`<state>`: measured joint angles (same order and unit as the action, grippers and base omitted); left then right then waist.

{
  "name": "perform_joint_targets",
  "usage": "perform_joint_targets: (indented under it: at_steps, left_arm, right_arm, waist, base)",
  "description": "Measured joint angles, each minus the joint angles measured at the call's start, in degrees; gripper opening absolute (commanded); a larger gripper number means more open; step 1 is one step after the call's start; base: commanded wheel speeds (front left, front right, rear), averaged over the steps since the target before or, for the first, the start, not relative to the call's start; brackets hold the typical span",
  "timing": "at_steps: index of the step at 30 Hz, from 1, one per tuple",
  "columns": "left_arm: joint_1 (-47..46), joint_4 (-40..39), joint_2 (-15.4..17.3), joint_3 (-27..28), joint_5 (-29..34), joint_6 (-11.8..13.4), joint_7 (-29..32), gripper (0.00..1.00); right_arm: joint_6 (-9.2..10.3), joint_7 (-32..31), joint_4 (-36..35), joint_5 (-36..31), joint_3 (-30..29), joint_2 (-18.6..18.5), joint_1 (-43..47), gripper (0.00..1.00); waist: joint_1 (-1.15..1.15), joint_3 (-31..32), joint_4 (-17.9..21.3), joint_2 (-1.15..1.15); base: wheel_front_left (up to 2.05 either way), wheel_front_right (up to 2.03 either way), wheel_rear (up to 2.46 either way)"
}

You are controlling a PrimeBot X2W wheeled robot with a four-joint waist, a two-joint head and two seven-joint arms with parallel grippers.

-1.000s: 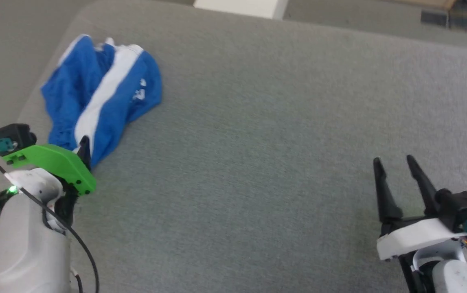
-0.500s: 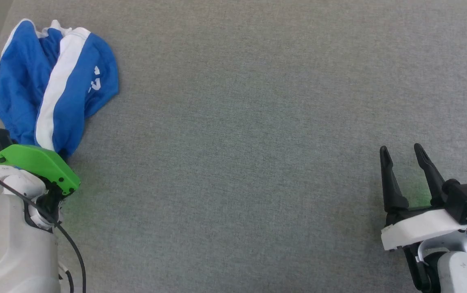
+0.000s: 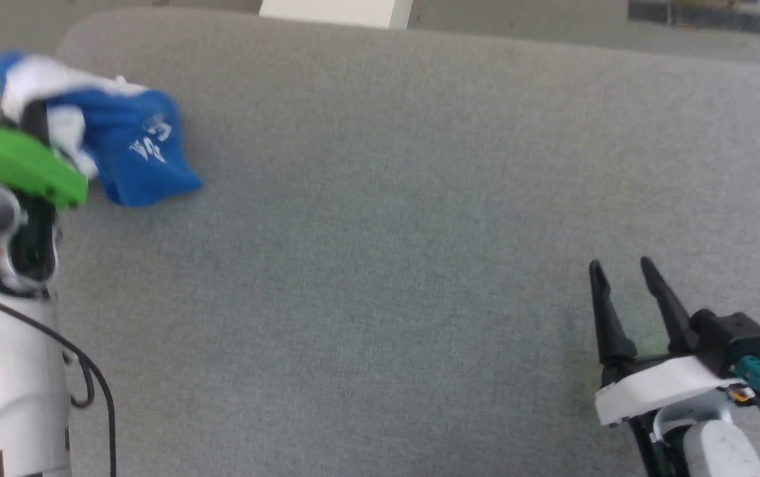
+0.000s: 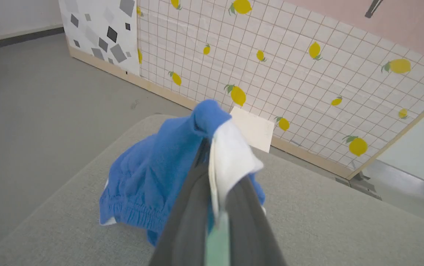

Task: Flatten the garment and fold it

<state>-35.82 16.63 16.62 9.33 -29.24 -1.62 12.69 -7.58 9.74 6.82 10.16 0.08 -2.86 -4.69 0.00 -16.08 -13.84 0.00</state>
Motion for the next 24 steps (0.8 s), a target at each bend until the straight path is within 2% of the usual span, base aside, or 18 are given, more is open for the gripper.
perform_joint_targets:
  at_steps: [5,9,13,15,20,24]
  left_arm:
    - [-4.3,-9.3,-0.7,-3.1,-1.1,-1.9,2.5,0.0]
    - [-6.2,-14.1,-2.8,-7.0,-2.0,-2.8,5.6,0.0]
    - [-6.3,-16.5,-6.0,-10.0,-4.7,-3.3,7.3,0.0]
    - [-6.1,-17.5,-8.7,-11.1,-7.0,-3.4,7.8,0.0]
    - [0.4,-16.0,-11.6,-16.1,-8.9,-3.4,9.0,0.0]
    - [9.9,-8.8,-12.4,-21.8,-7.4,-3.3,9.1,0.0]
  right_arm:
    - [0.0,1.6,3.5,2.3,2.4,0.0,0.2,1.0]
    - [0.0,2.7,5.2,3.9,2.8,0.0,1.2,1.0]
    - [0.0,3.3,6.2,4.1,2.1,0.0,2.2,1.0]
    - [0.0,3.5,6.7,4.1,1.6,0.0,2.6,1.0]
    - [0.0,4.0,7.4,4.8,0.9,0.0,3.8,1.0]
    - [0.0,4.4,7.7,5.6,1.5,0.0,3.9,1.0]
  waist:
    - [0.0,4.6,1.4,0.0]
    - [0.0,7.7,3.7,0.0]
    - [0.0,9.6,6.8,0.0]
    - [0.0,10.4,8.7,0.0]
    - [0.0,12.2,12.8,0.0]
    - [-0.01,13.2,15.8,0.0]
  base:
    - [0.0,0.0,0.0]
    - [0.0,0.0,0.0]
    - [0.0,0.0,0.0]
    - [0.0,0.0,0.0]
    - [0.0,0.0,0.0]
    - [0.0,0.0,0.0]
